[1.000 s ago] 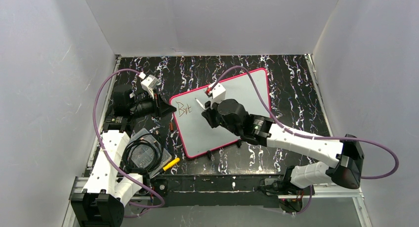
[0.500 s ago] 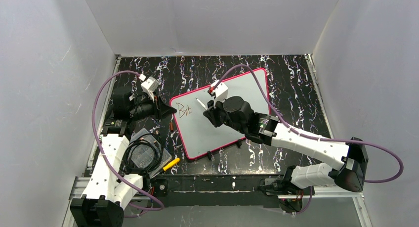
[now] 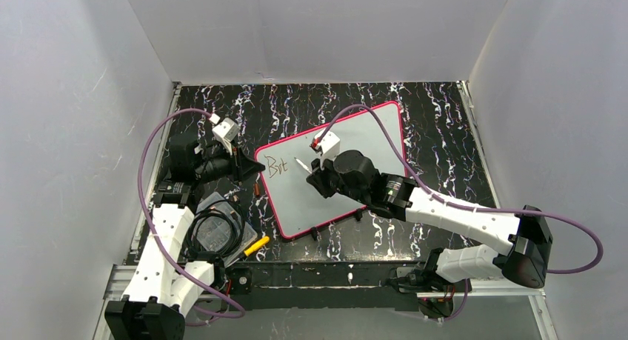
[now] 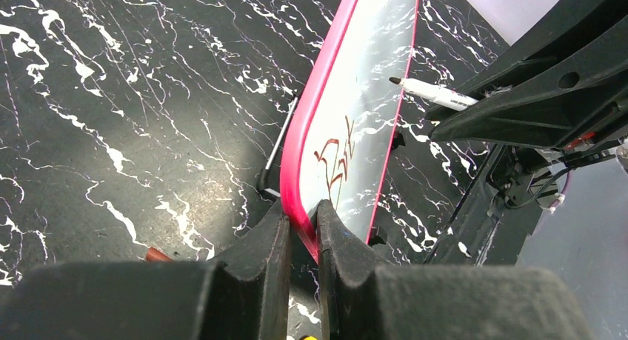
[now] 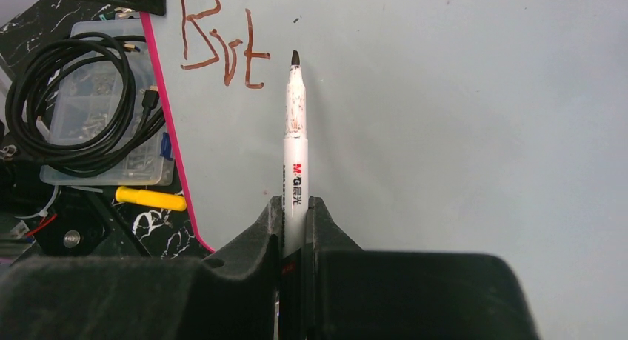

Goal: Write a sentence on the whiteboard

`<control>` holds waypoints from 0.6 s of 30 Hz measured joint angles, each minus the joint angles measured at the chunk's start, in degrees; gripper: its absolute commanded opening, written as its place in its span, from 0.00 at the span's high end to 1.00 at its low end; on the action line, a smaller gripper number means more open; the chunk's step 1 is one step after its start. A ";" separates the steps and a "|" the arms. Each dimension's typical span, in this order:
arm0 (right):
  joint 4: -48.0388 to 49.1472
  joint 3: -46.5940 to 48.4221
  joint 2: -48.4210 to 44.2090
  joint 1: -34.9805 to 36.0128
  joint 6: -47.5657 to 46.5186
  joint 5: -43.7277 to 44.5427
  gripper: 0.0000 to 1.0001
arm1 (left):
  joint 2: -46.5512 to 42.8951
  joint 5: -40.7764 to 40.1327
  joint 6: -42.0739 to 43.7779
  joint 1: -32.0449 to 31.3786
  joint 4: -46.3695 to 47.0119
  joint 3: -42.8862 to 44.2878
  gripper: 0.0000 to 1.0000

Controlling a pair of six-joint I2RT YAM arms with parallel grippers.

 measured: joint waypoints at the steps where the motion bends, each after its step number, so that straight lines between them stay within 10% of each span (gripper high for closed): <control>1: 0.00 -0.11 -0.04 0.00 -0.07 -0.17 0.99 | -0.13 0.09 0.22 -0.04 0.04 -0.11 1.00; 18: 0.70 -0.35 -0.35 0.00 2.60 1.46 0.99 | -2.58 -1.92 1.14 -2.75 0.24 -0.98 1.00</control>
